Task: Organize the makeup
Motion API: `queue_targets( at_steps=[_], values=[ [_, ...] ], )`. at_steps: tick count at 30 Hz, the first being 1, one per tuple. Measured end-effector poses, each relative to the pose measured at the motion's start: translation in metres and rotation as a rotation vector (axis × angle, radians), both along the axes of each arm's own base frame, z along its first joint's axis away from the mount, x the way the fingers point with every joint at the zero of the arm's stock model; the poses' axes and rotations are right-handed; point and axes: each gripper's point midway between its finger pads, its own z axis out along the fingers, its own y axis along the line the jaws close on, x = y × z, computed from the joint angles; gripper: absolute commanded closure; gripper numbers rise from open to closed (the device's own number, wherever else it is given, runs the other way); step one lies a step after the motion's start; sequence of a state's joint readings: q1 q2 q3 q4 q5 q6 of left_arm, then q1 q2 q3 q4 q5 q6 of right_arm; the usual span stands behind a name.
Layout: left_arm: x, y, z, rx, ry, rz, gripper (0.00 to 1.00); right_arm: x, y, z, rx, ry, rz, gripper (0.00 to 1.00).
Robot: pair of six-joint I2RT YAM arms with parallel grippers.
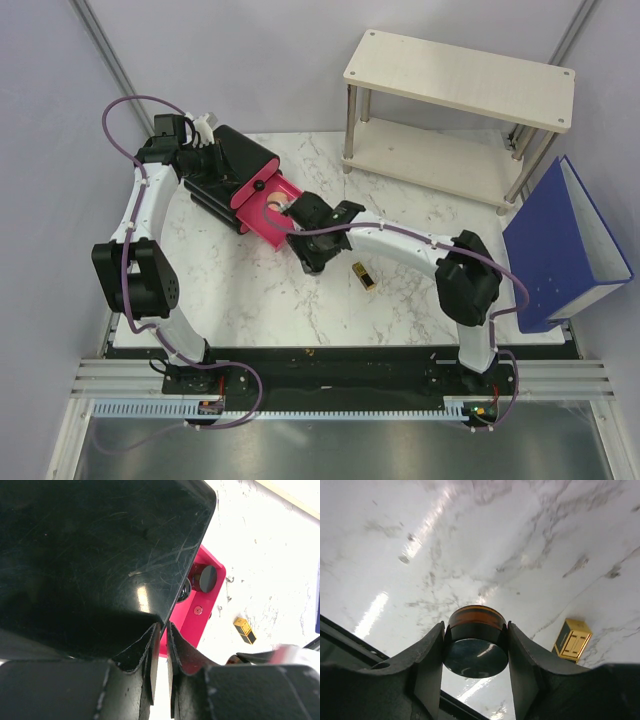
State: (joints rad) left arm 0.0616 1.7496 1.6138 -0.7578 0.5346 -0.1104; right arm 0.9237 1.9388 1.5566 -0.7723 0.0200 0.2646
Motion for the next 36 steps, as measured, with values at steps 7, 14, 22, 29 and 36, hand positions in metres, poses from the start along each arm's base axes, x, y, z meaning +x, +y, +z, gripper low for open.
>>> queue_targets(
  at_steps=[7,14,22,29,36],
  values=[
    [0.000,0.000,0.000,0.000,0.000,0.000,0.78,0.041,0.050,0.069,0.164,-0.142,-0.002,0.96],
    [0.000,-0.001,0.000,-0.003,-0.001,-0.002,0.78,0.074,0.088,0.063,0.190,-0.181,-0.010,0.95],
    [-0.002,-0.003,0.001,-0.017,0.003,-0.013,0.78,0.098,0.111,0.051,0.203,-0.200,-0.022,0.93],
    [-0.004,-0.004,0.001,-0.021,0.002,-0.016,0.78,0.116,0.109,0.055,0.220,-0.237,-0.069,0.89],
    [-0.026,-0.011,-0.017,-0.035,0.112,-0.032,0.78,0.129,0.111,0.023,0.202,-0.221,-0.106,0.80]
  ],
)
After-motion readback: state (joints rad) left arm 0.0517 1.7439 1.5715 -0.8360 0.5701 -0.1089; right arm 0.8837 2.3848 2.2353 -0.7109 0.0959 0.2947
